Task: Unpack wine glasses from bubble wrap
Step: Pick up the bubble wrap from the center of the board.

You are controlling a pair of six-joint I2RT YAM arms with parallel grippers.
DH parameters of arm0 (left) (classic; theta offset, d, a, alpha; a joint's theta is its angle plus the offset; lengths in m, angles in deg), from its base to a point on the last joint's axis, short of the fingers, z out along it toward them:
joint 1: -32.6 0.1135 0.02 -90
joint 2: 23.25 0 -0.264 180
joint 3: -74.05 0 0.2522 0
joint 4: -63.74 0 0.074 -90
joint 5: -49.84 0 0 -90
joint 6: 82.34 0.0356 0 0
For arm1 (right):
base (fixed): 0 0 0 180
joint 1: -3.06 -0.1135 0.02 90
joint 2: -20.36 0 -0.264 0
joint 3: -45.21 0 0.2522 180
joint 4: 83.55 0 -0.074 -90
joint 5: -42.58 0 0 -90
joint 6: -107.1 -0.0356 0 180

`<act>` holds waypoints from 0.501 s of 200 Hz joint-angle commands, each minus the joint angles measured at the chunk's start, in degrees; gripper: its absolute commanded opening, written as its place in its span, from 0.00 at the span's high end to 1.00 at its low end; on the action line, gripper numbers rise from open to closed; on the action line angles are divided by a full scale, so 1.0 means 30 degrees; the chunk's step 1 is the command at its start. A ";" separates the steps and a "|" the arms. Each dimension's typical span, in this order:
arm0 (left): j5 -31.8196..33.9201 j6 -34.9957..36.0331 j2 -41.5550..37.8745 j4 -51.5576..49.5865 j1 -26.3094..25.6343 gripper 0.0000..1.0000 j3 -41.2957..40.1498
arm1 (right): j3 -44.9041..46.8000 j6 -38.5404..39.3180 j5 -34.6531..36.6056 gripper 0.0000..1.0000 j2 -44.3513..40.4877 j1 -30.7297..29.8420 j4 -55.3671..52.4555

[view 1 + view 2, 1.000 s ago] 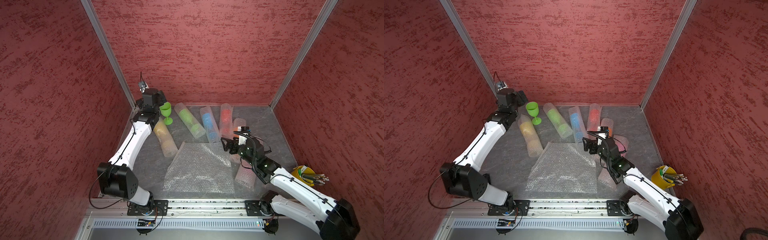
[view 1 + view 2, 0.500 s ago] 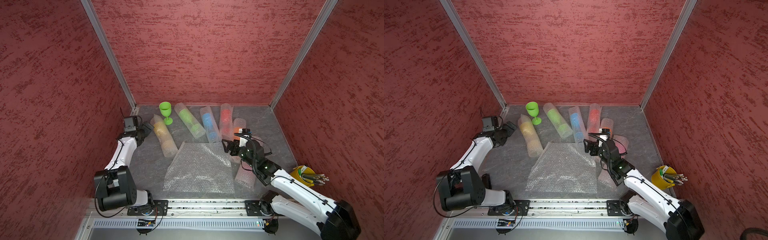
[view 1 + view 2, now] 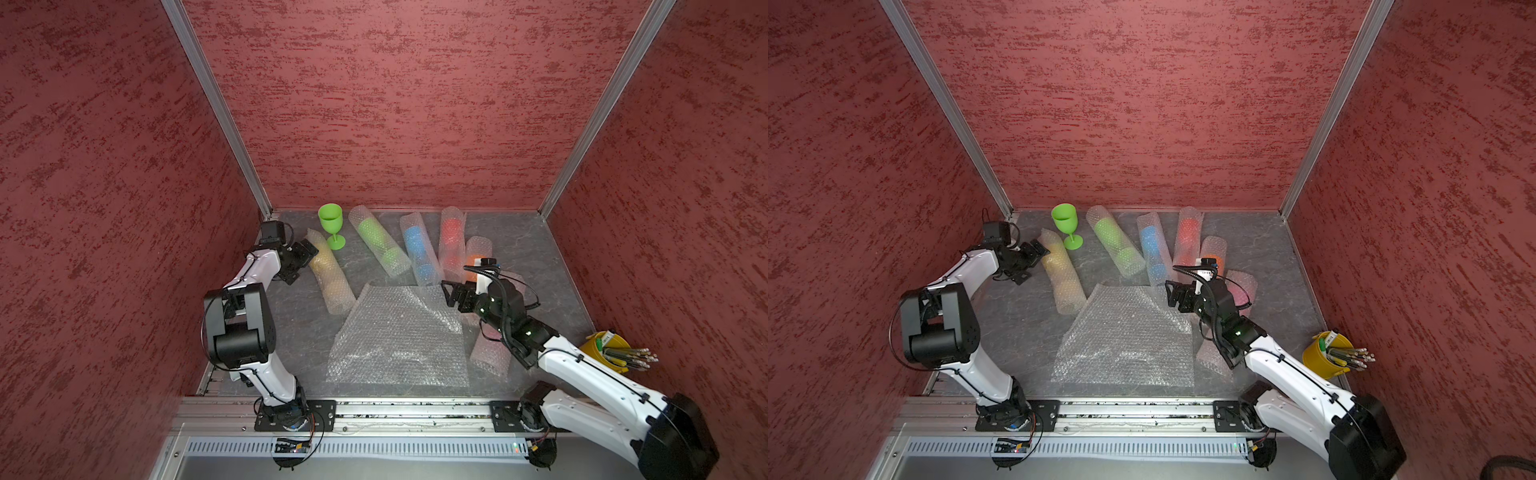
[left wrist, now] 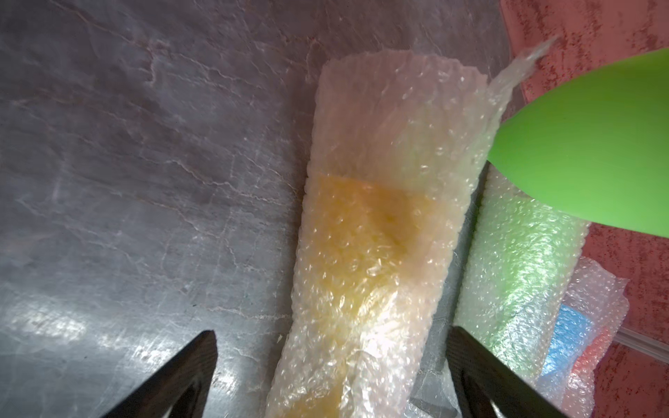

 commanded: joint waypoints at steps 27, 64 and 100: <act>-0.0583 0.1390 0.1244 0.0021 -0.0669 0.00 0.1392 | -0.0257 0.0187 -0.0646 0.05 0.0732 0.0090 0.0279; -0.0497 0.1608 0.2080 0.0373 -0.0905 0.00 0.2112 | -0.0757 0.0504 -0.0803 0.05 0.1408 0.0105 0.0283; 0.0869 0.2433 0.4026 -0.1167 -0.1222 0.00 0.3990 | -0.1232 0.0688 -0.1104 0.04 0.1964 0.0105 0.0392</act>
